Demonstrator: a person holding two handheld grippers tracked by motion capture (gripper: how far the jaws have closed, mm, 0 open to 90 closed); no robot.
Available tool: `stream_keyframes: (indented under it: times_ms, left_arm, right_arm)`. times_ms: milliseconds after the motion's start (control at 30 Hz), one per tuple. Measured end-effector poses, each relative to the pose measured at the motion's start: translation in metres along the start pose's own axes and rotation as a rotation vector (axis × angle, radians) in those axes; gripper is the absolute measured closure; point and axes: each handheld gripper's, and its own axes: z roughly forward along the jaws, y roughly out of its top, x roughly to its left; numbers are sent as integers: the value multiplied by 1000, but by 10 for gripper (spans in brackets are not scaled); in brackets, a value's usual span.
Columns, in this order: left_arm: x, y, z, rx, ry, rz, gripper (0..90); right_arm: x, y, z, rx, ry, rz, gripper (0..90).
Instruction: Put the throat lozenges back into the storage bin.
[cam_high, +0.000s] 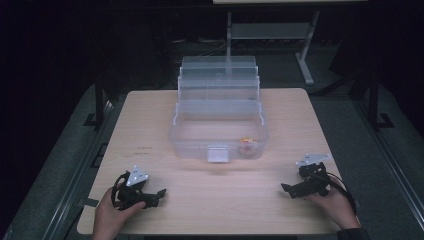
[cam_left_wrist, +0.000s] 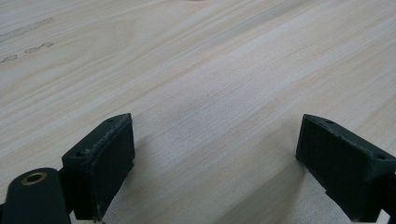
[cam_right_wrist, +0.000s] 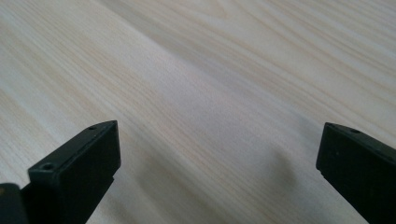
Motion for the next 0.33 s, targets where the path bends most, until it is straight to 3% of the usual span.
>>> stream_keyframes:
  times_ms: [333]
  left_arm:
    - [0,0,0,1,0,0,106]
  right_arm:
    - [-1,-10,3,-11,-7,5,0]
